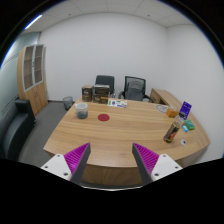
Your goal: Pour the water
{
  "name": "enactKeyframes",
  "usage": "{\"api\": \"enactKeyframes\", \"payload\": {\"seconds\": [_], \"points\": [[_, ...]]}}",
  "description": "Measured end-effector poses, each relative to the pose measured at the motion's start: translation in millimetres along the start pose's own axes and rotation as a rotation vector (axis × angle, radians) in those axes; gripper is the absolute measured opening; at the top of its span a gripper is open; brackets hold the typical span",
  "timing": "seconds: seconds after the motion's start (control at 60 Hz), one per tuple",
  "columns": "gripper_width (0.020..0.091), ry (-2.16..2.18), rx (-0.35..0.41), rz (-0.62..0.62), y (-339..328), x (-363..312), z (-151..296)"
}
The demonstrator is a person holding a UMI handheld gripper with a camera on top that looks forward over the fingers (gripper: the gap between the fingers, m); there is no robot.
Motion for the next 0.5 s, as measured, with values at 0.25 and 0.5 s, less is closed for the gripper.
{"api": "enactKeyframes", "payload": {"seconds": [0.25, 0.5], "points": [[0.0857, 0.046, -0.048, -0.064, 40.4, 129.0, -42.9], [0.0857, 0.083, -0.046, -0.109, 113.0, 281.1, -72.2]]}}
Point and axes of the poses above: the point between the fingertips, and its own axes, seen from behind it with the camera up: x to the right, z up, y forward, the way the camera looks, the point moved 7 cm from there along -y, backward, against the way the camera looks, and after that the axes turned 2 degrees about z, right-handed, at the moved point
